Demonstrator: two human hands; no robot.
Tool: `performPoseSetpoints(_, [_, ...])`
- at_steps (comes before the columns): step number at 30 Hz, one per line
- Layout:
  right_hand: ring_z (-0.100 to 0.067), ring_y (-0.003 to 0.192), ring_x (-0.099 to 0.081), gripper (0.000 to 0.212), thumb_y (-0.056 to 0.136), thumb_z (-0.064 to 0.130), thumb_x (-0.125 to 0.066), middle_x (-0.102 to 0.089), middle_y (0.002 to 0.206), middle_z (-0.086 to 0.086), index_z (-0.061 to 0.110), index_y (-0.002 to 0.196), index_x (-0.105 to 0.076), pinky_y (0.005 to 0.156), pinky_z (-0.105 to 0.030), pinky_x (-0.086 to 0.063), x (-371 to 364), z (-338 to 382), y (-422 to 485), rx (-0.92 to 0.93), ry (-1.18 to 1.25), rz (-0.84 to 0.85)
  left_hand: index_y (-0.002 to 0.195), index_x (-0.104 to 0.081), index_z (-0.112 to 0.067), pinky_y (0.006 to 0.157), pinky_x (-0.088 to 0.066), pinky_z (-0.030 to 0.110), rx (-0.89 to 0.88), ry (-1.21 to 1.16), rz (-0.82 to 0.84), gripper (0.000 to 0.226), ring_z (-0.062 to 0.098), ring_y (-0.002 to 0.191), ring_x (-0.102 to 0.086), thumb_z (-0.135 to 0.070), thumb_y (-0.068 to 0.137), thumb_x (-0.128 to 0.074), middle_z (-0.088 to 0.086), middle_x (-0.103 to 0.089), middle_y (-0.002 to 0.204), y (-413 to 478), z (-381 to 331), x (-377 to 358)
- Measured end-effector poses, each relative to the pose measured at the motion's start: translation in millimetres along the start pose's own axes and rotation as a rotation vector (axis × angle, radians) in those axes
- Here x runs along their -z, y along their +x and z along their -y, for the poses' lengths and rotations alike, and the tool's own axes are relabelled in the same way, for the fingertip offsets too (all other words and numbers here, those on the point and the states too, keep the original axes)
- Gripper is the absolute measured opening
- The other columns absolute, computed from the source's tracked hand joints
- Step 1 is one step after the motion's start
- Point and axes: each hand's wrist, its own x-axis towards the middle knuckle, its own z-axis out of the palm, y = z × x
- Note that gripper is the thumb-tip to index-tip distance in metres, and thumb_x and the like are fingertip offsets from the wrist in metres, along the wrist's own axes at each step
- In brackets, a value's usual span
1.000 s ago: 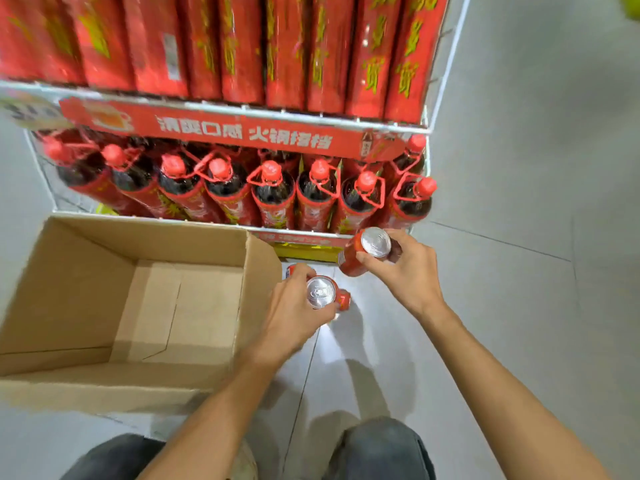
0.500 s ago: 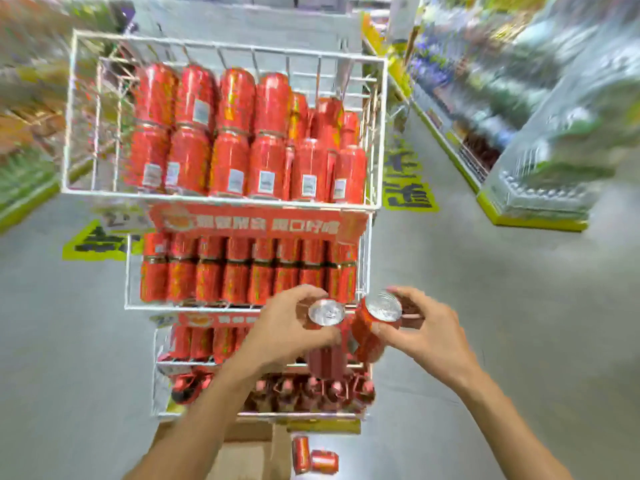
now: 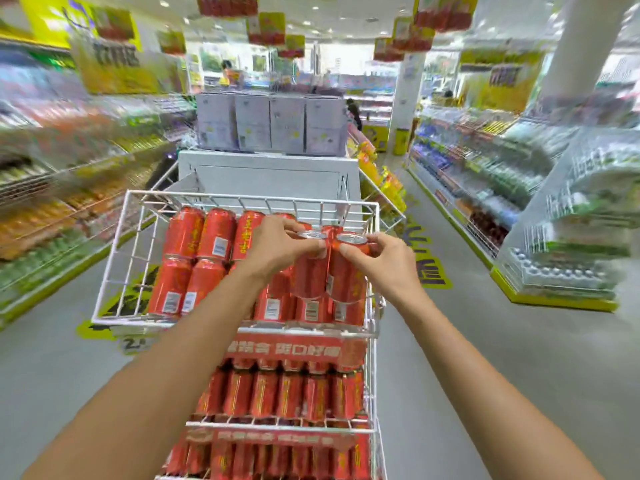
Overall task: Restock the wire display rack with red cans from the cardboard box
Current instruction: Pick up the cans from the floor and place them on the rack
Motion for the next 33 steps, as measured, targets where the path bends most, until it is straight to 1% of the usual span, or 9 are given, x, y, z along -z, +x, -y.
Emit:
performPoseSetpoints(2, [-0.009, 0.078, -0.07, 0.034, 0.081, 0.056, -0.082, -0.073, 0.07, 0.006, 0.023, 0.079, -0.075, 0.071, -0.031, -0.048, -11, 4, 30, 0.019, -0.066, -0.007, 0.085, -0.081, -0.011, 0.078, -0.062, 0.038, 0.037, 0.034, -0.04, 0.045, 0.023, 0.088, -0.076, -0.044, 0.057, -0.094, 0.006, -0.079, 0.082, 27, -5, -4])
performPoseSetpoints(5, [-0.028, 0.096, -0.068, 0.046, 0.085, 0.06, -0.074, -0.075, 0.081, -0.006, 0.014, 0.086, -0.077, 0.075, -0.036, -0.047, -24, 6, 63, -0.002, -0.146, 0.027, 0.082, -0.08, -0.013, 0.056, -0.045, 0.023, 0.079, 0.092, -0.116, 0.04, 0.015, 0.076, -0.07, -0.047, 0.065, -0.091, -0.002, -0.076, 0.075, 57, -9, -6])
performPoseSetpoints(7, [-0.035, 0.1, -0.066, 0.048, 0.087, 0.06, -0.072, -0.073, 0.088, -0.014, 0.012, 0.085, -0.073, 0.071, -0.036, -0.042, -29, 4, 76, -0.011, -0.218, 0.041, 0.085, -0.079, -0.012, 0.064, -0.049, 0.026, 0.086, 0.089, -0.14, 0.039, 0.02, 0.082, -0.071, -0.045, 0.067, -0.091, 0.003, -0.077, 0.082, 68, -9, -10])
performPoseSetpoints(9, [-0.04, 0.102, -0.065, 0.048, 0.089, 0.058, -0.072, -0.072, 0.093, -0.02, 0.01, 0.09, -0.074, 0.07, -0.036, -0.039, -33, 2, 84, -0.01, -0.281, 0.049, 0.085, -0.078, -0.01, 0.082, -0.058, 0.036, 0.066, 0.068, -0.156, 0.038, 0.027, 0.095, -0.073, -0.041, 0.068, -0.093, 0.01, -0.079, 0.091, 74, -8, -17])
performPoseSetpoints(13, [-0.043, 0.114, -0.063, 0.048, 0.092, 0.054, -0.071, -0.073, 0.111, -0.022, 0.012, 0.114, -0.076, 0.086, -0.043, -0.052, -34, 5, 92, -0.029, -0.371, 0.05, 0.101, -0.075, -0.011, 0.096, -0.054, 0.039, 0.031, 0.125, -0.171, 0.048, 0.028, 0.107, -0.069, -0.045, 0.07, -0.091, 0.009, -0.077, 0.105, 77, 1, -33])
performPoseSetpoints(17, [-0.045, 0.118, -0.061, 0.043, 0.094, 0.046, -0.073, -0.07, 0.117, -0.022, 0.012, 0.12, -0.074, 0.088, -0.042, -0.051, -31, 9, 96, 0.02, -0.454, 0.072, 0.106, -0.077, -0.013, 0.095, -0.049, 0.034, -0.064, 0.157, -0.188, 0.044, 0.028, 0.111, -0.067, -0.045, 0.077, -0.086, 0.008, -0.077, 0.107, 75, 8, -44])
performPoseSetpoints(23, [-0.048, 0.118, -0.062, 0.043, 0.097, 0.042, -0.07, -0.066, 0.122, -0.027, 0.004, 0.119, -0.069, 0.087, -0.042, -0.052, -38, 13, 99, 0.015, -0.582, 0.109, 0.095, -0.078, -0.013, 0.087, -0.05, 0.038, -0.114, 0.268, -0.146, 0.039, 0.035, 0.108, -0.068, -0.048, 0.079, -0.083, 0.012, -0.077, 0.098, 80, 5, -43])
performPoseSetpoints(29, [-0.046, 0.116, -0.064, 0.039, 0.097, 0.039, -0.071, -0.068, 0.119, -0.024, 0.012, 0.125, -0.072, 0.089, -0.042, -0.052, -38, 18, 103, 0.054, -0.695, 0.108, 0.106, -0.077, -0.01, 0.091, -0.048, 0.038, -0.113, 0.29, -0.079, 0.045, 0.036, 0.116, -0.063, -0.048, 0.082, -0.082, 0.016, -0.075, 0.109, 86, 2, -42])
performPoseSetpoints(33, [-0.046, 0.11, -0.065, 0.037, 0.097, 0.041, -0.07, -0.07, 0.11, -0.024, 0.006, 0.109, -0.074, 0.081, -0.041, -0.05, -33, 14, 103, 0.085, -0.708, 0.111, 0.081, -0.076, -0.007, 0.077, -0.048, 0.04, -0.154, 0.33, -0.063, 0.04, 0.037, 0.095, -0.066, -0.047, 0.082, -0.08, 0.018, -0.071, 0.082, 85, -2, -41])
